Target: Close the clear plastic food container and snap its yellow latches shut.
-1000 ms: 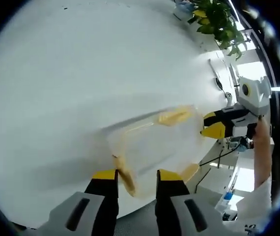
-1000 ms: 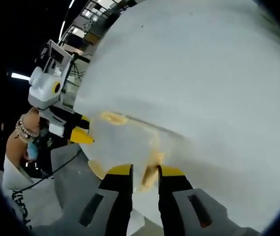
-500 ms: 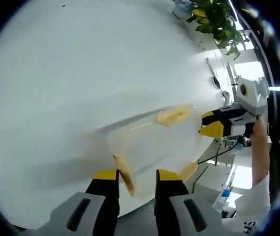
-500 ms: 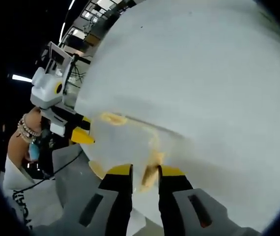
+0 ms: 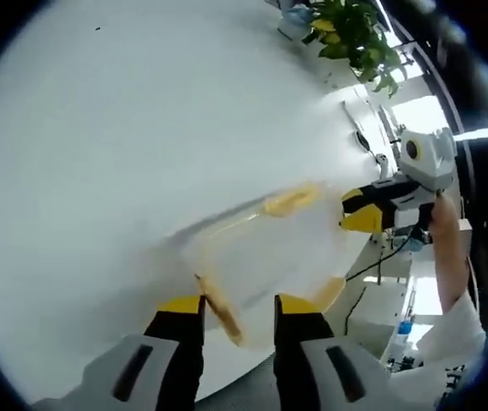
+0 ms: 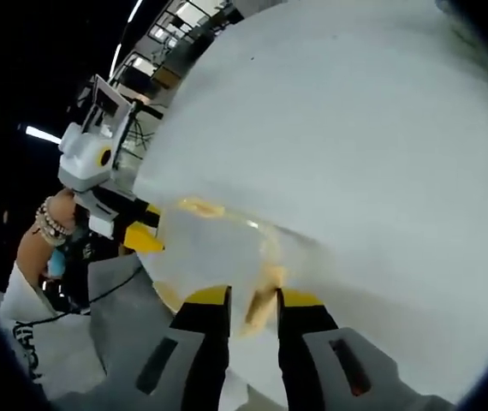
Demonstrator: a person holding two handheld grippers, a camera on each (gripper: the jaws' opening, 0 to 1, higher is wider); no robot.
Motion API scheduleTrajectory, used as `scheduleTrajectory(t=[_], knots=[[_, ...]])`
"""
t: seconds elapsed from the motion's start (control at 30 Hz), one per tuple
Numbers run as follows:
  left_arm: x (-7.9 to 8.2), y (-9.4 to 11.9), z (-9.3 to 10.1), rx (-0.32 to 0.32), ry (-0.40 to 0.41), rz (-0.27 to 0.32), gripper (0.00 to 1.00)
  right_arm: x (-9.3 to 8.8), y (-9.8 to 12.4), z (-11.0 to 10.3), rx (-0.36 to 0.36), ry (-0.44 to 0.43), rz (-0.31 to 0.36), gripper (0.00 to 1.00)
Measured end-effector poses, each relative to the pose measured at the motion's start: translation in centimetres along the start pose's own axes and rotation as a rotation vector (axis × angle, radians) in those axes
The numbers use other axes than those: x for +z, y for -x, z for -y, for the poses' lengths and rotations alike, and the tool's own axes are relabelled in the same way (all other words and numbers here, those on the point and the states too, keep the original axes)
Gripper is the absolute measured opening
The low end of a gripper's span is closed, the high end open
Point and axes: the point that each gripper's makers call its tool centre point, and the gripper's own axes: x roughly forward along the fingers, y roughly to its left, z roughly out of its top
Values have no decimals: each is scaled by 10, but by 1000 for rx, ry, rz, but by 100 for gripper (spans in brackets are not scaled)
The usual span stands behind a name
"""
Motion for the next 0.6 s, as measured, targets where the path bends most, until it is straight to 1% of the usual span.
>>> scheduleTrajectory(t=[0.03, 0.07, 0.1, 0.2, 0.27, 0.37, 0.4, 0.43, 0.47, 0.53, 0.57, 0.6], knots=[[1, 0, 0, 11, -38, 14, 27, 1, 0, -1, -11, 15, -1, 17], [2, 1, 1, 22, -55, 24, 28, 1, 0, -1, -18, 22, -2, 17], [2, 1, 2, 31, -69, 38, 28, 1, 0, -1, -26, 36, -4, 17], [4, 1, 1, 42, -116, 61, 30, 2, 0, -1, -37, 41, -10, 17], [4, 1, 2, 46, -127, 65, 30, 2, 0, 0, -42, 45, -11, 18], [7, 2, 1, 66, -214, 85, 33, 2, 1, 0, -52, 42, -9, 18], [7, 3, 1, 72, -230, 90, 33, 2, 1, 1, -61, 39, -7, 19], [10, 3, 2, 71, -276, 107, 33, 2, 1, 2, -67, 38, -6, 20], [10, 3, 3, 78, -292, 109, 34, 2, 2, 4, -84, 45, -5, 21], [8, 1, 8, 74, -321, 110, 38, 3, 3, 6, -105, 62, -2, 25], [8, 0, 9, 71, -333, 114, 42, 3, 3, 7, -113, 66, -2, 27], [9, -1, 10, 84, -349, 126, 45, 3, 3, 7, -118, 70, 0, 28]])
